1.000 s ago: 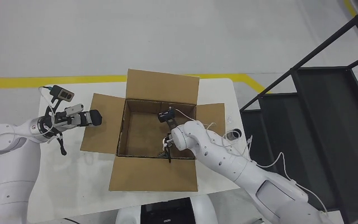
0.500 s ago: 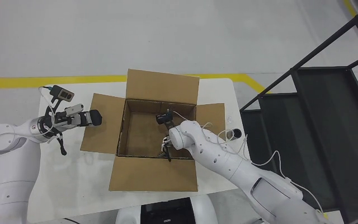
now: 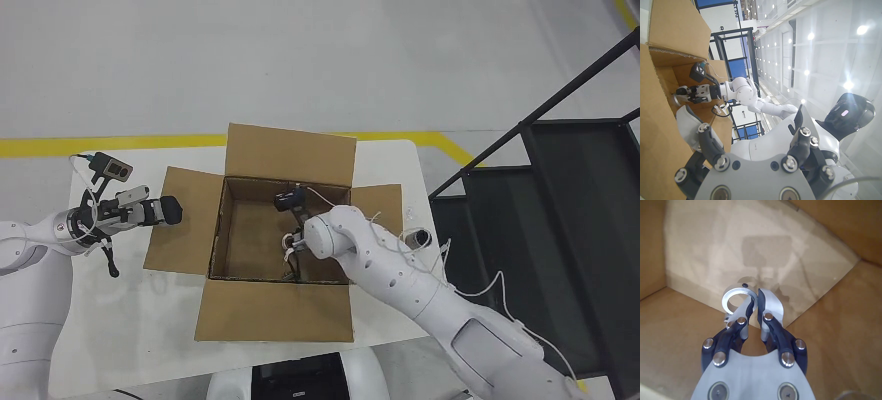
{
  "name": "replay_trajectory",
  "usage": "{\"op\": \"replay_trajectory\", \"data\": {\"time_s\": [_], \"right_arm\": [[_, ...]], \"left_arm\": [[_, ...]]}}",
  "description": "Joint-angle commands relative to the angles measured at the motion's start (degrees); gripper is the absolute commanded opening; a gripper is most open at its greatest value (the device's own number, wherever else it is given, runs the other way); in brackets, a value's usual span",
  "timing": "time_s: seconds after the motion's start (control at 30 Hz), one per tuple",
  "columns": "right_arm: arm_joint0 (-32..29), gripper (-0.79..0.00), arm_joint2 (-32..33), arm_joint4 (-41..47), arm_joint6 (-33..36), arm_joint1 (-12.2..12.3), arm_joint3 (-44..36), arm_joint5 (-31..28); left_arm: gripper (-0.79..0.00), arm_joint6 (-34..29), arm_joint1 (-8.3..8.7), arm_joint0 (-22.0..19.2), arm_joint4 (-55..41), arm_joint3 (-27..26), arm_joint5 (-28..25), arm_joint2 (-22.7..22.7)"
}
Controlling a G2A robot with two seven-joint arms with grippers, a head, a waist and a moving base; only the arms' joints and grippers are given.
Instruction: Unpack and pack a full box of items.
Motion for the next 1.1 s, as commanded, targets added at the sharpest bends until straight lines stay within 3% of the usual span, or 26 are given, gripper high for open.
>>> {"op": "replay_trajectory", "data": {"time_s": [0.0, 0.4, 0.77, 0.9, 1.07], "right_arm": [[-1.11, -0.785, 2.54, 0.37, 1.05, 0.76, -3.64, -1.27], [-13.67, -0.785, 24.37, 9.13, 9.02, 5.78, -27.49, -8.92], [-27.22, -0.785, 44.02, 4.80, 11.11, 8.87, -44.17, -6.48], [-30.68, -0.785, 47.09, 4.27, 11.02, 9.32, -45.95, -6.40], [-30.68, -0.785, 47.09, 4.27, 11.02, 9.32, -45.95, -6.40]], "left_arm": [[0.000, 0.00, 0.00, 0.00, 0.00, 0.00, 0.00, 0.00], [0.000, 0.00, 0.00, 0.00, 0.00, 0.00, 0.00, 0.00], [0.000, 0.00, 0.00, 0.00, 0.00, 0.00, 0.00, 0.00], [0.000, 0.00, 0.00, 0.00, 0.00, 0.00, 0.00, 0.00], [0.000, 0.00, 0.00, 0.00, 0.00, 0.00, 0.00, 0.00]]}}
